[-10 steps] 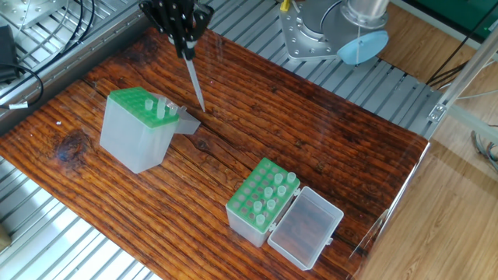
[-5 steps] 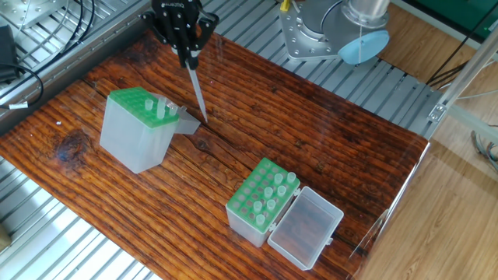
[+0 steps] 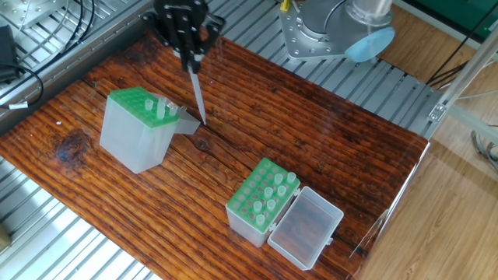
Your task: Transfer all large pipette tips from one holder to another
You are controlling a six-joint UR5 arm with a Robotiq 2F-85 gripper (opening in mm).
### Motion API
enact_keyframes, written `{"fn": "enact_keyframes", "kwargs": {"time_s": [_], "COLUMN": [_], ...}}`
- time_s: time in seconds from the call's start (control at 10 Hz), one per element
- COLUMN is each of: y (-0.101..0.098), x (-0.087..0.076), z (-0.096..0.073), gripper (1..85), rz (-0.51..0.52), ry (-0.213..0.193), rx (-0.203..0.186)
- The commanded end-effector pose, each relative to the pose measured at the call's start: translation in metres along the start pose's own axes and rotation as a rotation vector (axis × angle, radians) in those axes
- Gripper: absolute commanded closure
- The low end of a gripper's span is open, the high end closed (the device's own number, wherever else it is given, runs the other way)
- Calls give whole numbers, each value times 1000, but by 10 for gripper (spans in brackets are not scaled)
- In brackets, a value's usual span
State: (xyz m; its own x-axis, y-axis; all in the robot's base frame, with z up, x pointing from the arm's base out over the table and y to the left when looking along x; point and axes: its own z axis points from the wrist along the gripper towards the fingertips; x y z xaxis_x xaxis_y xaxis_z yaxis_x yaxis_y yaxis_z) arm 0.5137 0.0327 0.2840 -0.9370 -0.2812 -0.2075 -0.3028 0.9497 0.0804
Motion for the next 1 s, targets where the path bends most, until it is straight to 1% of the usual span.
{"fn": "enact_keyframes", "kwargs": {"time_s": [0.0, 0.2, 0.3, 0.4, 0.5, 0.6, 0.7, 0.8, 0.9], "y": [42, 48, 59, 66, 72, 75, 65, 46, 38], "x": [-19, -9, -6, -6, -7, -7, -6, -14, -19], "z": [0, 3, 5, 10, 19, 24, 25, 23, 22], "gripper": [847, 847, 847, 847, 847, 847, 847, 847, 847], "rz": [48, 57, 74, 90, 102, 108, 74, -74, -223], "ry": [-28, -24, -26, -24, -24, -29, -29, -52, -57], "rx": [46, 39, 33, 35, 36, 44, 68, 133, 169]}}
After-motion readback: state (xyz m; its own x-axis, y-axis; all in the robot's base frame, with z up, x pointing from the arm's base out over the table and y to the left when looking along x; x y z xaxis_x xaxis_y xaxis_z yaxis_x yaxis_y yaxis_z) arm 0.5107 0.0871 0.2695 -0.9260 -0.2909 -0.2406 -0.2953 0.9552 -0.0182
